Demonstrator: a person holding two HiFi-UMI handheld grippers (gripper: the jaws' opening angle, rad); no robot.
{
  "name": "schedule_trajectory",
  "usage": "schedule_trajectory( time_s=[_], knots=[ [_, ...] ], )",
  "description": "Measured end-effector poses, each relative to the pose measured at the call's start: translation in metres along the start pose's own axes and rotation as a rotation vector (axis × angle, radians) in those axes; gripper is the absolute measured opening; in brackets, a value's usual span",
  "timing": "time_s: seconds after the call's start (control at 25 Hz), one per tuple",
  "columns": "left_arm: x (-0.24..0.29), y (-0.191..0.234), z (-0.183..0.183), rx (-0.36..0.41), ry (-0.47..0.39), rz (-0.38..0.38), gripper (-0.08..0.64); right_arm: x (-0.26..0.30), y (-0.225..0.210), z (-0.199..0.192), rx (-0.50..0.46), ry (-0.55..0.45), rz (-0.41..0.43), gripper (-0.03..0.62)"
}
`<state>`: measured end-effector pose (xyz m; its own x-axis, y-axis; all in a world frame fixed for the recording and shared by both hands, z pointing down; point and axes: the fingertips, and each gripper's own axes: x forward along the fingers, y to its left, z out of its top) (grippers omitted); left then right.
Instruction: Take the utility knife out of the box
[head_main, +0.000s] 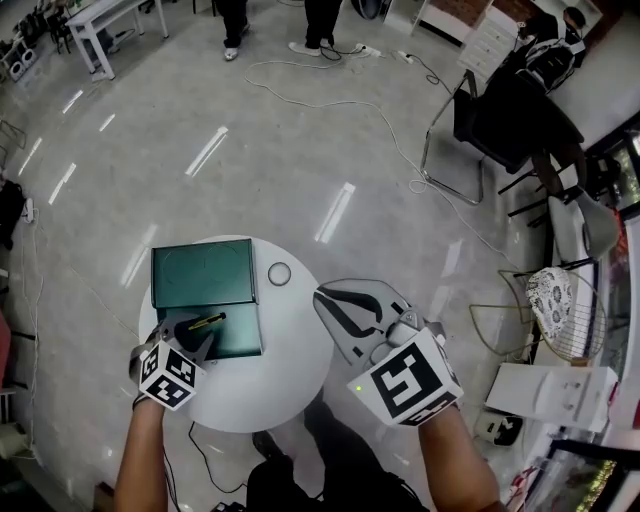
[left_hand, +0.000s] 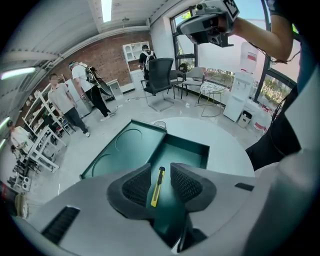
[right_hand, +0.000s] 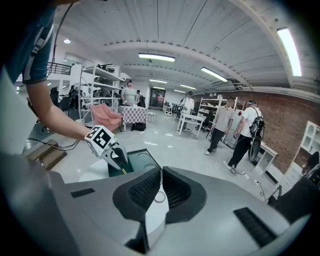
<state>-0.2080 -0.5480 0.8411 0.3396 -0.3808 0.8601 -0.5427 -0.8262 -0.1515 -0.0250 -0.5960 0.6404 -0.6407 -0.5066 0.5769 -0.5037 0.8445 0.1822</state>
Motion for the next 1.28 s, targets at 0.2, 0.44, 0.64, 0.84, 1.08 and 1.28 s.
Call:
schedule_trajectory(
  time_s=[0.2, 0.44, 0.64, 0.84, 1.08, 1.28],
  knots=[
    [0.033, -0.002, -0.017, 0.014, 0.053, -0.025, 0.146, 0.015, -0.004, -0.019, 0.004, 0.014, 0.005, 0.04],
    [0.068, -0.001, -0.032, 0.025, 0.109, -0.044, 0.164, 0.027, -0.009, -0.041, 0.018, 0.028, 0.011, 0.04],
    [0.09, -0.007, -0.048, 0.048, 0.162, -0.055, 0.175, 0.036, -0.006, -0.061, 0.026, 0.043, 0.015, 0.04],
    [0.107, -0.013, -0.056, 0.05, 0.185, -0.066, 0.174, 0.04, -0.002, -0.079, 0.035, 0.049, 0.022, 0.04],
    [0.12, -0.016, -0.063, 0.03, 0.226, -0.11, 0.175, 0.042, -0.004, -0.089, 0.044, 0.048, 0.025, 0.04],
    [0.125, -0.023, -0.061, 0.023, 0.215, -0.146, 0.13, 0.042, -0.006, -0.095, 0.055, 0.043, 0.019, 0.04]
  ],
)
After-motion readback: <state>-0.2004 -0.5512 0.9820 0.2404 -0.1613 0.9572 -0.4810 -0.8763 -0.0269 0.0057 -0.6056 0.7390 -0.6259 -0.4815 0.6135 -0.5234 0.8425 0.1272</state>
